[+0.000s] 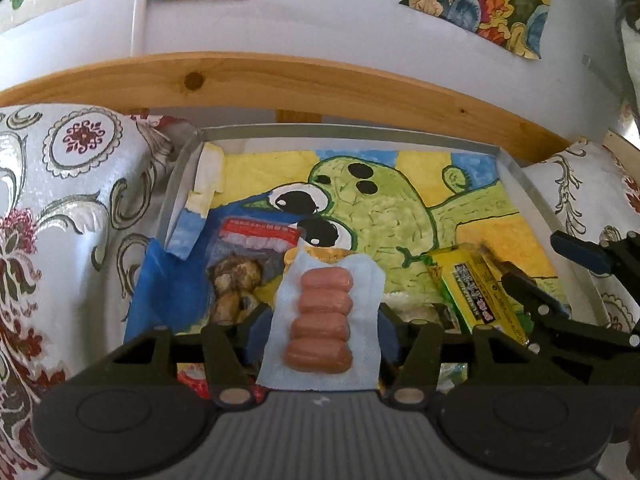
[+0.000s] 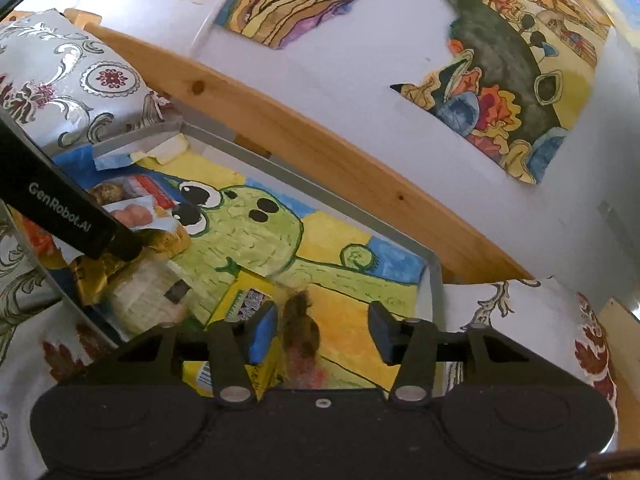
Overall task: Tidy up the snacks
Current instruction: 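Carry the jerky packet with the right tool while the left tool carries the sausage pack into the tray, then open both tools to drop the jerky and sausage pack in the tray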
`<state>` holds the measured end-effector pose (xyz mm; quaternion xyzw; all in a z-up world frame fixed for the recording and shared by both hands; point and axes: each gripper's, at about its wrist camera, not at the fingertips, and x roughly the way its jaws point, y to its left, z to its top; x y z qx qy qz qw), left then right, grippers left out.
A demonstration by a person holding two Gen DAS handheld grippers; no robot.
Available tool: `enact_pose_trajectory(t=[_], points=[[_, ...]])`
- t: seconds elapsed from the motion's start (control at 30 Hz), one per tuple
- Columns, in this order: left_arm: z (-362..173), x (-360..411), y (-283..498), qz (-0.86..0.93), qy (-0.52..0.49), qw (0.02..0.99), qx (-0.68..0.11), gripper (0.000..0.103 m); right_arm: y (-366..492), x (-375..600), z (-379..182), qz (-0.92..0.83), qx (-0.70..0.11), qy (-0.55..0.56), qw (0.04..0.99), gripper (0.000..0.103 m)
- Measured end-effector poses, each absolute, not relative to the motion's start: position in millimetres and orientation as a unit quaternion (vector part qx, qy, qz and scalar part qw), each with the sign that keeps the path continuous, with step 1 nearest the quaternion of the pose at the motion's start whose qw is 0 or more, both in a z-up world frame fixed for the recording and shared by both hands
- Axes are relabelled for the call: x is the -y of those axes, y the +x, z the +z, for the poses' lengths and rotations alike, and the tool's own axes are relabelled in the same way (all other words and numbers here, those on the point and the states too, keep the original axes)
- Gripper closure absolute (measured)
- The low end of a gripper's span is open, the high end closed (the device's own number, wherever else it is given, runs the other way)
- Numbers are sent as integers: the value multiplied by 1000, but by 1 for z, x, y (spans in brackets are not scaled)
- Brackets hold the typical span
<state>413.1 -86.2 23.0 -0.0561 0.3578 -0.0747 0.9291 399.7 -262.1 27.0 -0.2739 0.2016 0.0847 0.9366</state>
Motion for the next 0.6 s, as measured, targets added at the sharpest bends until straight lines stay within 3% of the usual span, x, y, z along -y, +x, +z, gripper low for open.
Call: enact_pose_trajectory(t=[0.07, 0.17, 0.37, 0.6], points=[[24, 86, 413, -73, -60, 928, -360, 37, 398, 263, 28, 80, -199, -271, 939, 40], [27, 85, 410, -69, -65, 932, -350, 19, 395, 267, 33, 69, -191, -256, 945, 27], [40, 79, 398, -57, -84, 941, -323, 4, 379, 276, 46, 36, -169, -215, 961, 9], [55, 65, 370, -36, -104, 955, -274, 1, 347, 283, 70, 23, -149, -166, 975, 1]])
